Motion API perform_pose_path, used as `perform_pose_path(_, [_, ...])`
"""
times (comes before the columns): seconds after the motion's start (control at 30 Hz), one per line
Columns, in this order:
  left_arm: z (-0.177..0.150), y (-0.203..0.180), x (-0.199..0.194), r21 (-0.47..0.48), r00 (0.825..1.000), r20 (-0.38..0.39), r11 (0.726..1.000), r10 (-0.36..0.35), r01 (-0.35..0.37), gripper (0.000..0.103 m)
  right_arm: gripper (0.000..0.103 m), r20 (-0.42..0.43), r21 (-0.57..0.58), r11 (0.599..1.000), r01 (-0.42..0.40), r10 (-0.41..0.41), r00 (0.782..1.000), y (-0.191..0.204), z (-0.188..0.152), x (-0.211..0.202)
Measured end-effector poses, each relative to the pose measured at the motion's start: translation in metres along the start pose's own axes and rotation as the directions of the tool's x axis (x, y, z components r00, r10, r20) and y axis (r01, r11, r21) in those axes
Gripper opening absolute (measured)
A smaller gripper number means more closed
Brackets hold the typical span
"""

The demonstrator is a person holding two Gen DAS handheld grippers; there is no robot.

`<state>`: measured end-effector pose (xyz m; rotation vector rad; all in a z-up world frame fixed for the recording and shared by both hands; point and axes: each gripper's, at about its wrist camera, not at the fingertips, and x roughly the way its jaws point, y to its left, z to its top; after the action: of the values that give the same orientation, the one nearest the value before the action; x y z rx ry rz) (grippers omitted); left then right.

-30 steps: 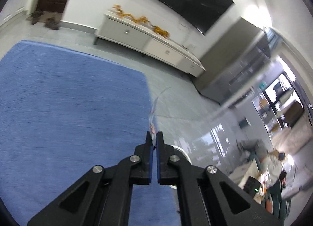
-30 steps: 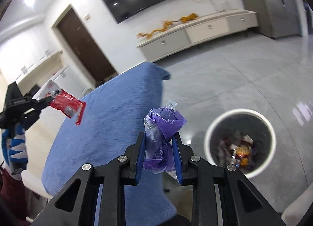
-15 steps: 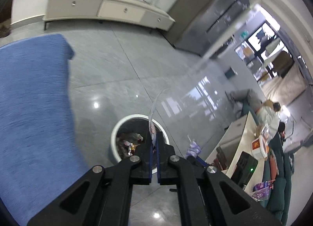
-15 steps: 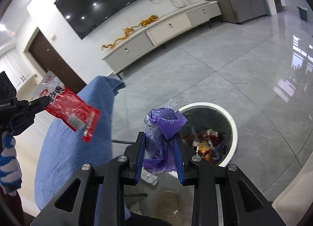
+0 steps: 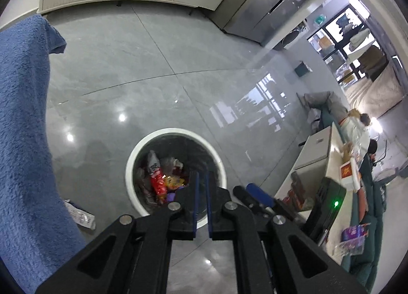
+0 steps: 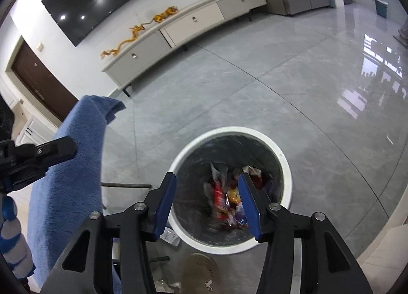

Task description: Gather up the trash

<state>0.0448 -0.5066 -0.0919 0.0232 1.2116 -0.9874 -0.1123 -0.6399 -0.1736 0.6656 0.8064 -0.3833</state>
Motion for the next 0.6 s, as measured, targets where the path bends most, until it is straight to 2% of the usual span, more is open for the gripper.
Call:
perform_pose_path(0.13, [-0.016, 0.008, -0.017, 0.039, 0.997, 0.017, 0.997, 0.070, -0.071, 0.006, 0.056, 0.005, -0.045, 0.996, 0.079, -0.079, 0.997, 0.012, -0.003, -0.004])
perform_pose_path(0.27, [-0.033, 0.015, -0.047, 0.055, 0.985, 0.066, 0.985, 0.160, -0.164, 0.006, 0.061, 0.049, -0.133, 0.985, 0.106, -0.101, 0.994, 0.045, -0.004, -0.017])
perform_pose_path(0.33, [-0.043, 0.020, -0.069, 0.069, 0.965, 0.121, 0.967, 0.235, -0.244, 0.006, 0.063, 0.080, -0.180, 0.977, 0.117, -0.104, 0.991, 0.068, -0.004, -0.028])
perform_pose_path(0.4, [-0.058, 0.034, -0.092, 0.045, 0.940, 0.159, 0.949, 0.301, -0.312, 0.006, 0.065, 0.111, -0.222, 0.967, 0.124, -0.101, 0.989, 0.090, -0.006, -0.039])
perform_pose_path(0.5, [-0.075, 0.063, -0.127, -0.019, 0.917, 0.190, 0.935, 0.350, -0.353, 0.006, 0.071, 0.153, -0.294, 0.948, 0.120, -0.078, 0.985, 0.129, -0.013, -0.057])
perform_pose_path(0.6, [-0.096, 0.082, -0.172, -0.071, 0.876, 0.255, 0.911, 0.410, -0.406, 0.006, 0.075, 0.188, -0.356, 0.929, 0.107, -0.041, 0.981, 0.165, -0.022, -0.074])
